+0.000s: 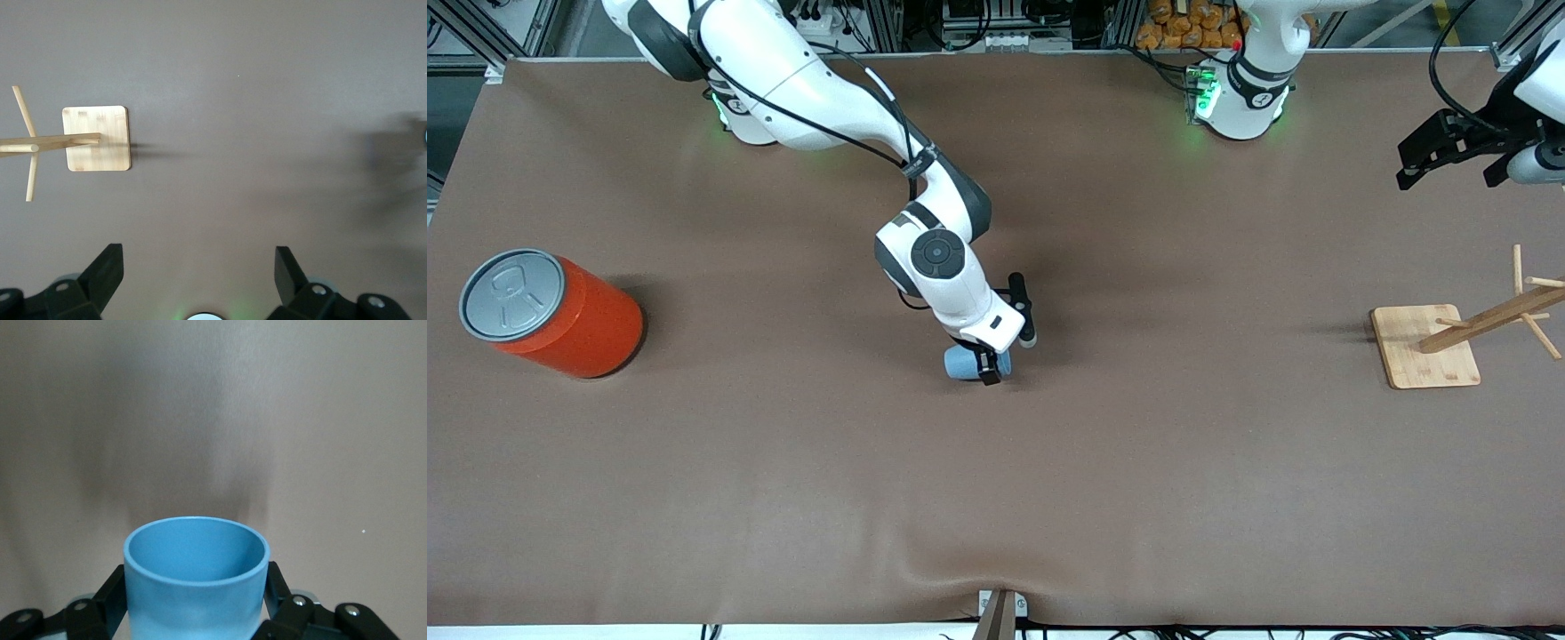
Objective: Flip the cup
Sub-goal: 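Carry the blue cup with the right gripper toward the table middle, then lower the blue cup onto its side and open the right gripper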
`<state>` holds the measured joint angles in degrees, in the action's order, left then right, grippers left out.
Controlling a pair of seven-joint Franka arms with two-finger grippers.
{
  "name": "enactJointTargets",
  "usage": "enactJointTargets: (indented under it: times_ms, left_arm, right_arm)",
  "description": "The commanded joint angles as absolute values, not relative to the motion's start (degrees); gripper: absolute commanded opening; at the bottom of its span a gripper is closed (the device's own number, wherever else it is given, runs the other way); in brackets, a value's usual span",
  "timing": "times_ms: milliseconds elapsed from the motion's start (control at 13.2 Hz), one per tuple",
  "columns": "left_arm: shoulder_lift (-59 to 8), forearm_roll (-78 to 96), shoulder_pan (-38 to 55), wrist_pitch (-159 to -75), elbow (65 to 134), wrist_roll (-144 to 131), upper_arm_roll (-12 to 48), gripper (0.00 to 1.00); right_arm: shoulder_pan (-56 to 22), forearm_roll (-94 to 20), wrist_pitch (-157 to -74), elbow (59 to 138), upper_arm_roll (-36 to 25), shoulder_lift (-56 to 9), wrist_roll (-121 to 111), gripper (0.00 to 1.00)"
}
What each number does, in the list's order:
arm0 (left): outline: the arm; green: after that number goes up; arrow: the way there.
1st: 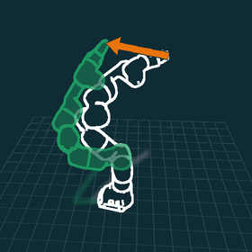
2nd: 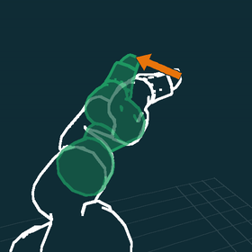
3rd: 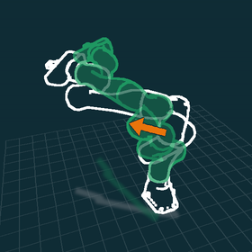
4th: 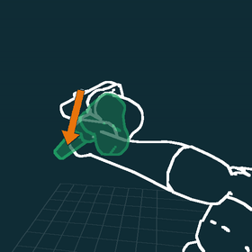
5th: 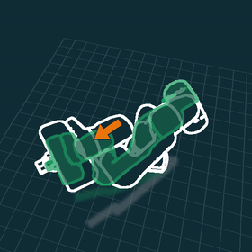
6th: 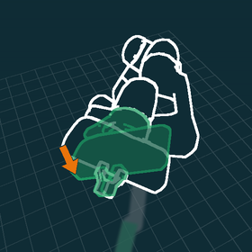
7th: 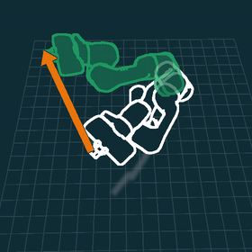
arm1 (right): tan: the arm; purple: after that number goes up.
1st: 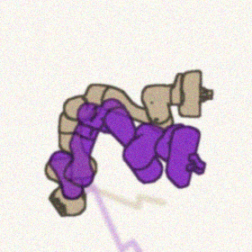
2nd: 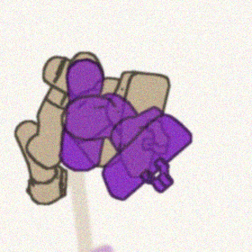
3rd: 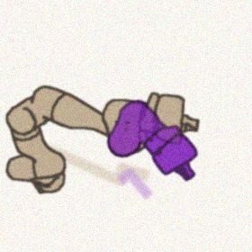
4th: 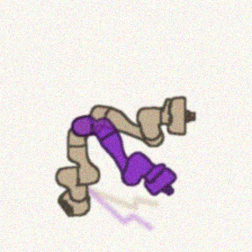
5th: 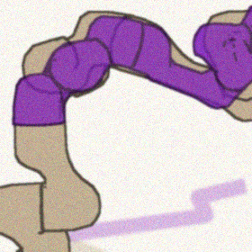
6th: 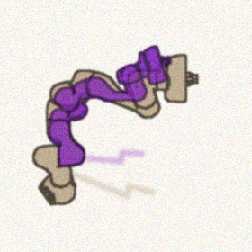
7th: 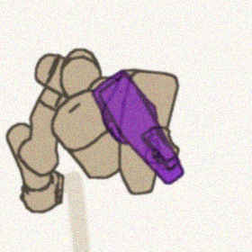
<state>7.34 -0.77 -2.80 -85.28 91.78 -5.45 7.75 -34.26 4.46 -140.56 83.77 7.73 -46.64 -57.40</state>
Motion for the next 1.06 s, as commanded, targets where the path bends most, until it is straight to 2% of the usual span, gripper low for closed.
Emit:
enactJointTargets:
  times_ms: [0,76,152,456,760,989]
  left_arm:
    - [7.2,-1.2,-3.0,-84.3,90.9,-4.9,8.0,1.00]
    - [7.2,-1.2,-3.0,-84.3,91.0,-4.9,8.1,1.00]
    - [7.2,-1.1,-3.0,-84.3,91.1,-4.9,8.1,1.00]
    - [7.4,-1.1,-3.0,-84.2,91.0,-5.1,8.1,1.00]
    - [7.5,-1.1,-3.1,-83.6,90.9,-4.7,7.9,1.00]
    - [7.4,-0.6,-3.1,-83.6,90.9,-5.4,7.9,1.00]
  right_arm:
    - [-33.8,5.1,-141.9,84.6,7.8,-46.8,-56.6,0.47]
    - [-33.8,5.1,-141.8,84.6,7.8,-46.8,-56.6,0.81]
    - [-33.7,5.0,-141.8,84.6,7.8,-46.8,-56.6,1.00]
    - [-33.2,4.7,-140.7,84.6,7.9,-45.2,-56.2,1.00]
    - [-32.4,4.7,-134.9,85.2,8.0,-38.1,-55.0,1.00]
    - [-29.1,3.9,-136.5,83.9,8.0,-36.4,-54.1,1.00]
